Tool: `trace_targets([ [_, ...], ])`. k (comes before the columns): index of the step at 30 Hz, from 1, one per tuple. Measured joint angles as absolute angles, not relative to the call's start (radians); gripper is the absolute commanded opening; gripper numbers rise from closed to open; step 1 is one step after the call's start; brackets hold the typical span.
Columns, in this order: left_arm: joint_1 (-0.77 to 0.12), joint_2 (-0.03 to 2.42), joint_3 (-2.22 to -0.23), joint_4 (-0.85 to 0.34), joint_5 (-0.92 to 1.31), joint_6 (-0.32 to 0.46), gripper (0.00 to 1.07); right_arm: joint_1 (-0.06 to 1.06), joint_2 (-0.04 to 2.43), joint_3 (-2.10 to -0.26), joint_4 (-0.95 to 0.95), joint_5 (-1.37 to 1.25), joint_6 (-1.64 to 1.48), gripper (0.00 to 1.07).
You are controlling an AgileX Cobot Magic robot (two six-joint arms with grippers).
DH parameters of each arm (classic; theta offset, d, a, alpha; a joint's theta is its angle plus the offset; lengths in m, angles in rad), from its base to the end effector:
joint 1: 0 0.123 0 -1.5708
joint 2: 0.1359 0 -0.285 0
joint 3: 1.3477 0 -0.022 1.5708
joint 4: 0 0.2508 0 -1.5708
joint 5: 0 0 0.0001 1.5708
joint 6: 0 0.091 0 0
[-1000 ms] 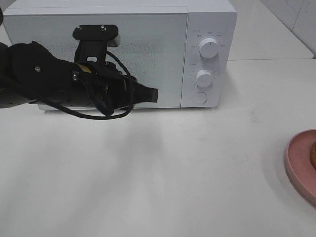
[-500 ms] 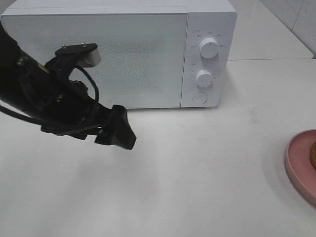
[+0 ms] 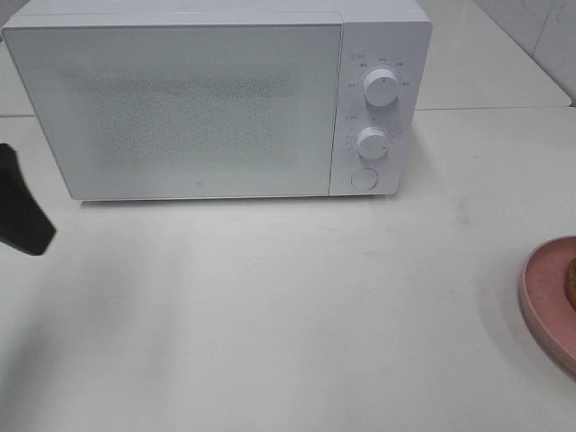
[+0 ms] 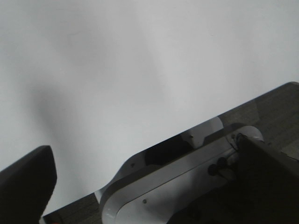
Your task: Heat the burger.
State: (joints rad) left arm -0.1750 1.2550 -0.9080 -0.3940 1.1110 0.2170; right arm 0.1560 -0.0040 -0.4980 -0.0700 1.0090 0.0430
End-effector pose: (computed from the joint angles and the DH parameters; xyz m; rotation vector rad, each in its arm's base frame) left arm 0.2079 -0.0686 0.2771 0.3616 2.8660 -0.5348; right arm -0.0024 -0.0058 0.2811 -0.1112 1.9859 0.0456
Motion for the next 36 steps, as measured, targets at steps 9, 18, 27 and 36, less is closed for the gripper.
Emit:
trace_targets([
  [9, 0.005, 1.041, -0.901, -0.186, 1.207, 0.097, 1.0, 0.156, -0.004, -0.498, -0.07, 1.009, 0.043, 0.75],
  [18, 0.019, 0.781, -0.797, -0.138, 1.217, 0.084, 0.99, 0.156, -0.004, -0.498, -0.07, 1.009, 0.043, 0.75],
  [27, 0.019, 0.493, -0.649, -0.126, 1.137, 0.084, 0.99, 0.156, -0.004, -0.498, -0.07, 1.009, 0.043, 0.75],
  [36, 0.019, 0.231, -0.527, -0.123, 1.076, 0.084, 0.99, 0.156, -0.004, -0.498, -0.07, 1.009, 0.043, 0.75],
])
